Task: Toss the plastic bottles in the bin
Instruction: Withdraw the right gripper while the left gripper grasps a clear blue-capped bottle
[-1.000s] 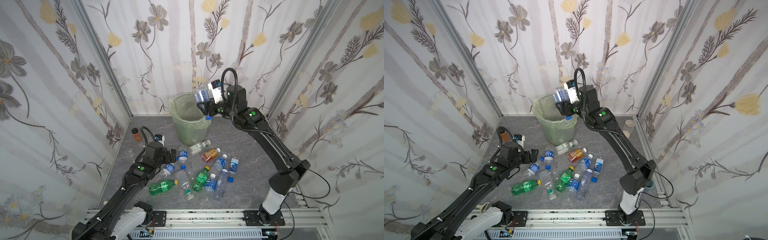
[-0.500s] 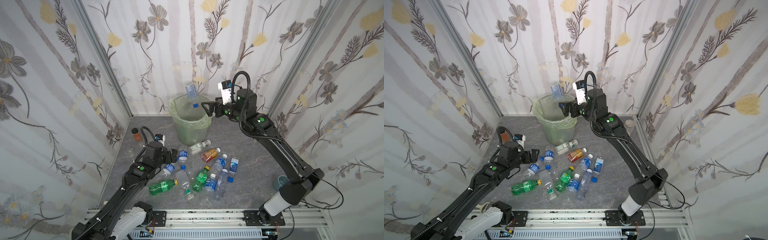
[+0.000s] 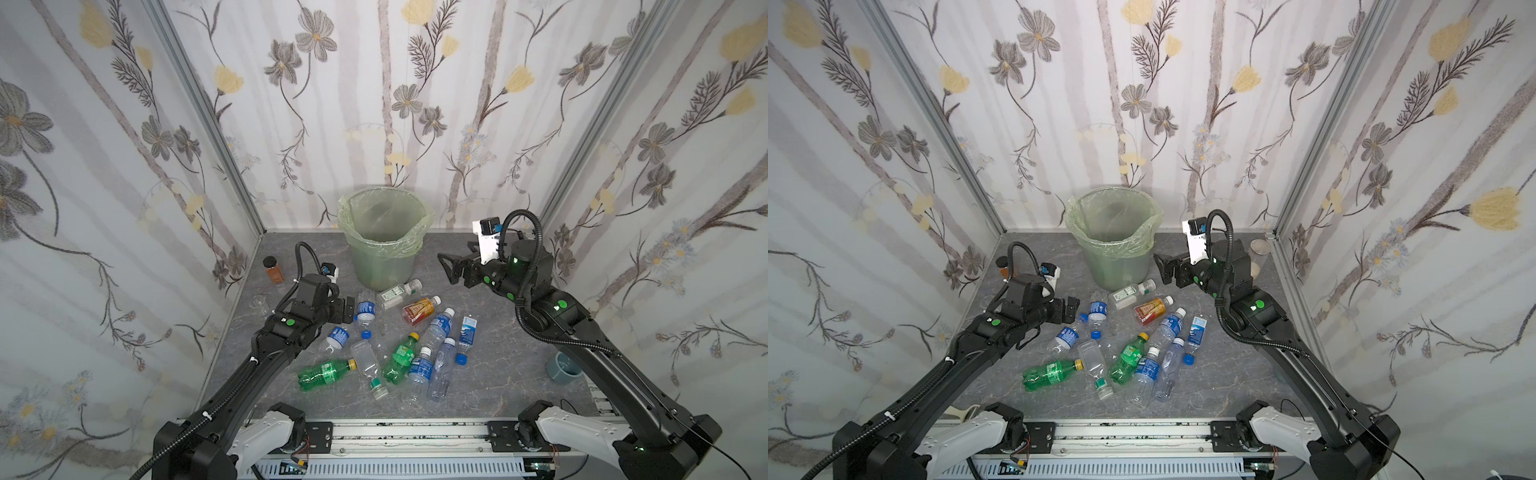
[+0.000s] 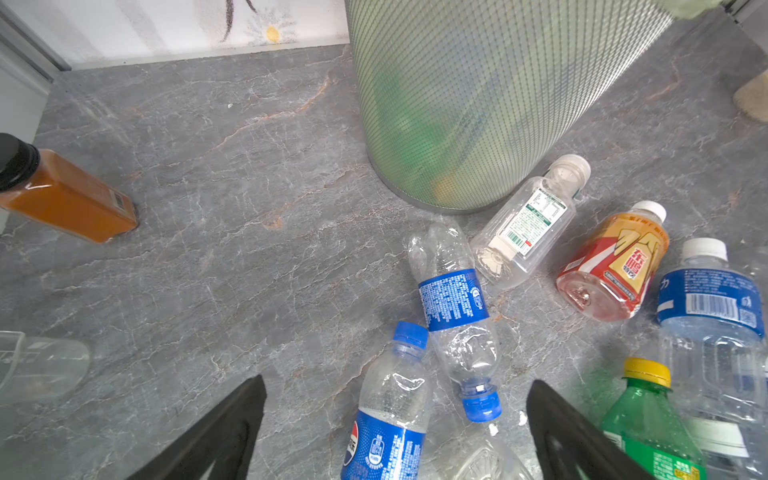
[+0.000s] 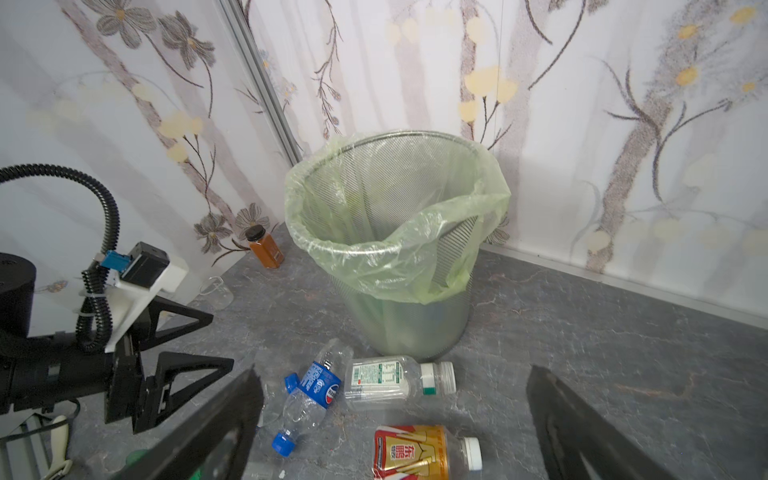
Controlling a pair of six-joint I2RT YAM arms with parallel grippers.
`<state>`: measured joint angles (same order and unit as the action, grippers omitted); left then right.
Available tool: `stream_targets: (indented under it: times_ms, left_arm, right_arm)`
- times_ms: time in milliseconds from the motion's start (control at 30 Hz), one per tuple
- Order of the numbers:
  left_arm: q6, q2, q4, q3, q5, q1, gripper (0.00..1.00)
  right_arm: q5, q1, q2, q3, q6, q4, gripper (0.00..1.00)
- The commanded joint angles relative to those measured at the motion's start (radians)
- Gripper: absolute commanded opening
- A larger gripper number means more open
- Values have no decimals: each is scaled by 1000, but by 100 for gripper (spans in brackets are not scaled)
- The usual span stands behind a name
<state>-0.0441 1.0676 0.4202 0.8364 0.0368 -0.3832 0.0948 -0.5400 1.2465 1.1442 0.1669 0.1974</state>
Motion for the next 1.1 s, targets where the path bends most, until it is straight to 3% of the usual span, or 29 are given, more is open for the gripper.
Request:
stream_targets:
  times_ms: [0,433,767,867,1067]
  left_arm:
    - [119,31,75,22,41,2,100]
    - [374,130,155,-7,31,3,100]
    - [434,199,151,-79,14,1,100]
    - [439,250,138,-76,-29,1,95]
    - [442,371,110,-57,-5,1,80]
  right_arm:
    - [-52,10,-35,-74,19,-60,100]
    - [-42,115,-166,-306,87,-85,100]
    - [-35,140,-170,-353,90,-111,100]
    - [-26,146,-176,-362,89,-119,100]
    - [-5,160,-195,-381,80,-125,100]
